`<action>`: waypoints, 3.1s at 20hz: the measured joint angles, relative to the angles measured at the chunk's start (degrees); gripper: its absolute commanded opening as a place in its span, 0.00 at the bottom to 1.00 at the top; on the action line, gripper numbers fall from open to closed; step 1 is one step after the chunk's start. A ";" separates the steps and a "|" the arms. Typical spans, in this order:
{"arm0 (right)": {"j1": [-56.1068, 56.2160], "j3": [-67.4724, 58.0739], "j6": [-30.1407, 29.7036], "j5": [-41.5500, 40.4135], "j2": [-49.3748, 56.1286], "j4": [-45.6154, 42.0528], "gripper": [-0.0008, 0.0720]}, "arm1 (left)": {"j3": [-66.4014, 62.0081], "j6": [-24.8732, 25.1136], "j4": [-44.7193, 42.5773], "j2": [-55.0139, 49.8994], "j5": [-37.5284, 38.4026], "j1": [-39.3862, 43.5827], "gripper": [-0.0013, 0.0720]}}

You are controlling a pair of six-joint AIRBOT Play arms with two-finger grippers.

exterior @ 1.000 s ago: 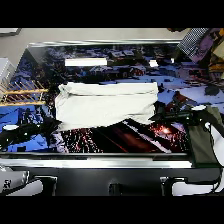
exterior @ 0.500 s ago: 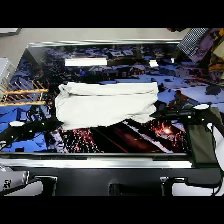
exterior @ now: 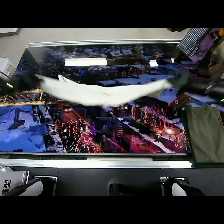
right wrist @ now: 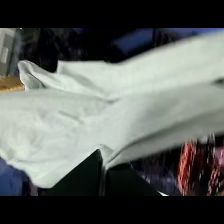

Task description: Fold the clothes and pants, and hang the long-sleeved shirts on hangers.

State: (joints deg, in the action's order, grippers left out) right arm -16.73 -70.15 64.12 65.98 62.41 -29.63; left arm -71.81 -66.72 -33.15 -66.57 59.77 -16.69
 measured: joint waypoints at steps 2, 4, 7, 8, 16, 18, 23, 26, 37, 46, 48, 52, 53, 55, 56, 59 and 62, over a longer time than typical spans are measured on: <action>0.00 -6.97 1.81 -1.25 -5.38 -1.60 0.05 | -8.98 -4.72 -5.60 4.63 1.57 0.00 0.04; 0.00 -13.94 4.81 -3.10 -11.47 -5.11 0.05 | -16.31 -10.14 -12.37 10.16 2.29 0.00 0.04; 0.00 -20.94 11.19 -7.17 -20.52 -13.27 0.05 | -22.67 -18.84 -23.26 19.34 2.86 0.00 0.04; 0.00 -22.36 13.99 -8.74 -23.34 -16.74 0.05 | -23.78 -21.51 -26.93 22.40 2.91 0.00 0.04; 0.04 -25.53 26.69 -14.08 -28.72 -27.58 0.05 | -24.90 -28.65 -39.93 31.01 2.84 0.02 0.04; 0.04 -25.62 28.33 -13.79 -25.44 -27.19 0.05 | -23.71 -26.80 -37.22 28.50 2.86 0.04 0.04; 0.55 -25.64 31.56 -6.10 -9.44 -24.33 0.05 | -20.92 -18.86 -26.38 13.68 2.80 1.25 0.04; 3.58 -25.64 30.99 -2.32 3.26 -25.70 0.05 | -20.26 -14.71 -24.37 0.66 1.88 4.48 0.04; 10.64 -25.64 32.96 -18.91 37.42 -36.87 0.05 | -25.97 -8.57 -21.31 -38.51 -14.47 11.85 0.04; 10.80 -25.90 35.39 -12.57 39.87 -40.15 0.05 | -28.72 -6.82 -22.25 -41.94 -1.68 10.29 0.04; 10.80 -25.90 35.41 -8.74 39.95 -41.31 0.05 | -28.81 -6.95 -23.47 -42.01 2.10 10.19 0.04; 10.80 -25.73 35.58 -2.23 40.46 -43.10 0.05 | -28.85 -7.28 -25.66 -42.12 7.56 10.16 0.04; 10.82 -25.68 35.58 -0.70 40.89 -43.34 0.05 | -28.87 -7.37 -26.08 -42.12 8.44 10.16 0.04; 10.82 -25.66 35.58 2.23 42.01 -43.69 0.05 | -28.87 -7.37 -26.95 -42.32 10.12 10.16 0.04; 10.84 -25.66 35.58 3.65 42.62 -43.74 0.05 | -28.87 -7.39 -27.28 -42.45 10.80 10.16 0.04; 10.86 -25.66 35.58 6.67 44.33 -43.98 0.05 | -28.87 -7.65 -28.41 -42.97 12.39 10.16 0.04; 10.86 -25.66 35.69 7.80 45.16 -44.11 0.05 | -28.87 -7.87 -28.98 -43.54 13.27 10.16 0.07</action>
State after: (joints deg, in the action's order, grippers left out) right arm -5.87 -95.81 99.81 73.78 107.57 -73.73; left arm -100.68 -74.59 -62.13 -110.10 73.03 -6.52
